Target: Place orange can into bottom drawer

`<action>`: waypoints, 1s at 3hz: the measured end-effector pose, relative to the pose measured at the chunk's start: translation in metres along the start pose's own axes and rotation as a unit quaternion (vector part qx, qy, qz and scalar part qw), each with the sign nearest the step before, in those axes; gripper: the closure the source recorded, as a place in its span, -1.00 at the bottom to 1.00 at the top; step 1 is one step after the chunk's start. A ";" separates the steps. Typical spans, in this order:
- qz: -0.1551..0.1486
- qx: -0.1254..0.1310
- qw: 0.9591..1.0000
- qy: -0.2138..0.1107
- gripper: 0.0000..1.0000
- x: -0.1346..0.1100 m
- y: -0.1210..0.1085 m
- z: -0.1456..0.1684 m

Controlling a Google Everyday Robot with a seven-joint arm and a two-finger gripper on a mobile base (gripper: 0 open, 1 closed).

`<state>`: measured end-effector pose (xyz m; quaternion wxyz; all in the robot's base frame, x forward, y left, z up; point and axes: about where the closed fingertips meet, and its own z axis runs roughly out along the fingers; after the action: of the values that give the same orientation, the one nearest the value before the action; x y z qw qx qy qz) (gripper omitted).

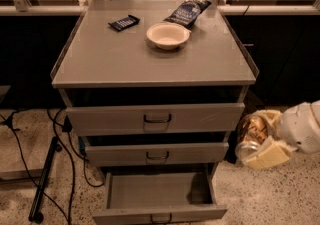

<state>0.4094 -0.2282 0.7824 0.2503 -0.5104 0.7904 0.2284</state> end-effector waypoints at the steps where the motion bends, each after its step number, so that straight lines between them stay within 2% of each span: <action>1: -0.027 -0.014 0.999 -0.023 1.00 0.039 0.015 0.059; 2: -0.027 -0.014 0.999 -0.023 1.00 0.039 0.016 0.059; 3: -0.041 -0.004 0.999 -0.028 1.00 0.063 0.012 0.101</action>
Offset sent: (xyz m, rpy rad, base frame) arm -0.0145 0.0105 -0.0528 0.0391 -0.0209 0.0336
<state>0.3929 -0.2052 0.6661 0.2798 -0.5365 0.7606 0.2354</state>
